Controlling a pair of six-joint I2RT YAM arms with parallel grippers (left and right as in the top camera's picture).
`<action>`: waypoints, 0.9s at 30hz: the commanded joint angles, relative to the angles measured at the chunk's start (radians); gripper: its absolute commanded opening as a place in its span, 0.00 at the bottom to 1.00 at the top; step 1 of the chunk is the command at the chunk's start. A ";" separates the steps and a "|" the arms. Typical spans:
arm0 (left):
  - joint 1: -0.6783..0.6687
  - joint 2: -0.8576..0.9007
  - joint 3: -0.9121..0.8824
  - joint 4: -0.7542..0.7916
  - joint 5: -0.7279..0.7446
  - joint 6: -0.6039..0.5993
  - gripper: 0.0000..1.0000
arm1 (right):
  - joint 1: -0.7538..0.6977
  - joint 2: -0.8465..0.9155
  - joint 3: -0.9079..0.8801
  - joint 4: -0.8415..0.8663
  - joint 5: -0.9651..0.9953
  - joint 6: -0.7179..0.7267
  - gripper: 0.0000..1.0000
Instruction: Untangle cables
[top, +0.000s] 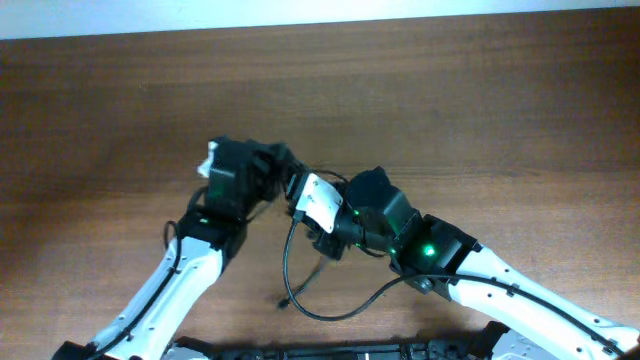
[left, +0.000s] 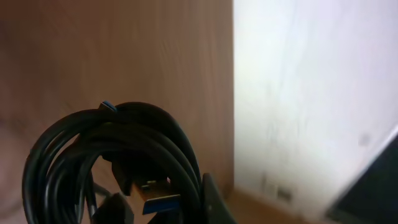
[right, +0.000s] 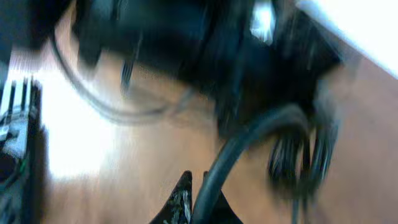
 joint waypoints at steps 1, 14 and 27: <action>0.162 0.006 0.015 0.061 -0.153 0.030 0.00 | 0.006 -0.002 0.007 -0.129 -0.017 0.003 0.04; 0.311 0.006 0.015 0.130 0.244 0.212 0.00 | 0.005 -0.002 0.007 -0.262 0.470 0.004 0.29; 0.311 0.007 0.015 0.638 0.688 0.536 0.00 | 0.006 -0.002 0.007 -0.264 0.450 0.050 1.00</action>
